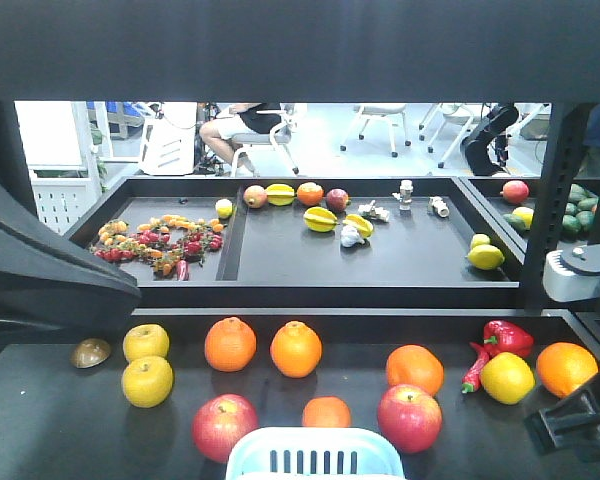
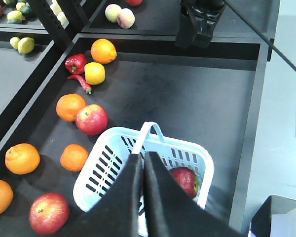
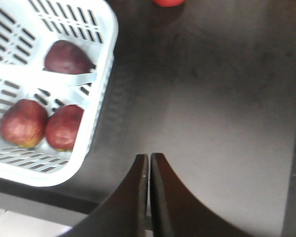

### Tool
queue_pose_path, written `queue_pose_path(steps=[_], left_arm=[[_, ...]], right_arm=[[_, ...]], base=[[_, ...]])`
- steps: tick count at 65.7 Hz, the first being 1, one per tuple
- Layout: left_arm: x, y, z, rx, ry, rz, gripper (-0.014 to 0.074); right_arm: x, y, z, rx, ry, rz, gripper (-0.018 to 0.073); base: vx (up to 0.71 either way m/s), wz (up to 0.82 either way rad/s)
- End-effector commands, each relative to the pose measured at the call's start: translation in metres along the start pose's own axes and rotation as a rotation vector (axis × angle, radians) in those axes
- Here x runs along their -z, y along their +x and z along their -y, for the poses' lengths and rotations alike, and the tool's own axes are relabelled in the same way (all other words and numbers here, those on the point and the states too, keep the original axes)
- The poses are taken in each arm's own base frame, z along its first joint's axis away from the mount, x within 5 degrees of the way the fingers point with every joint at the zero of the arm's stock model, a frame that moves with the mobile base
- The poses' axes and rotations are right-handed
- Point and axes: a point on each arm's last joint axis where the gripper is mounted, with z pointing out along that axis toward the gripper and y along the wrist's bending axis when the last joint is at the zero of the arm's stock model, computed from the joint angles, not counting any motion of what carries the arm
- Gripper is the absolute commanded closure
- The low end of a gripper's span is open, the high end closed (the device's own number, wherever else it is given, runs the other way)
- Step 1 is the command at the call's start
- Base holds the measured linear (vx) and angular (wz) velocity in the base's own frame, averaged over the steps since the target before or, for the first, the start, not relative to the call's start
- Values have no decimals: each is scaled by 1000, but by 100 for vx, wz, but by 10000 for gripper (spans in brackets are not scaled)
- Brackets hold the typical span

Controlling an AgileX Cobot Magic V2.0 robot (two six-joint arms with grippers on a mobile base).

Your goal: Pick three apples into basket with both arms

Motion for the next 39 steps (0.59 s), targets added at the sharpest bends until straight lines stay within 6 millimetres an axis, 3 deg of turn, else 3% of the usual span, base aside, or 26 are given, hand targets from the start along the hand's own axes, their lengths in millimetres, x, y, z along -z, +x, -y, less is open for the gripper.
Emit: queue_pose_path(steps=[1,31,39], left_arm=[[12,-10,5,-4,-13,80,604],[15,-10,6,-7,-16,84,604],[32,-8,-1,-122,-185,120,604]], right_arm=[[14,-3,2,5,-7,64,566],[14,-3,2,6,-4,62,566],[14,-3,2,6,-4,62,566]], base=[[0,0],[0,0],[0,0]])
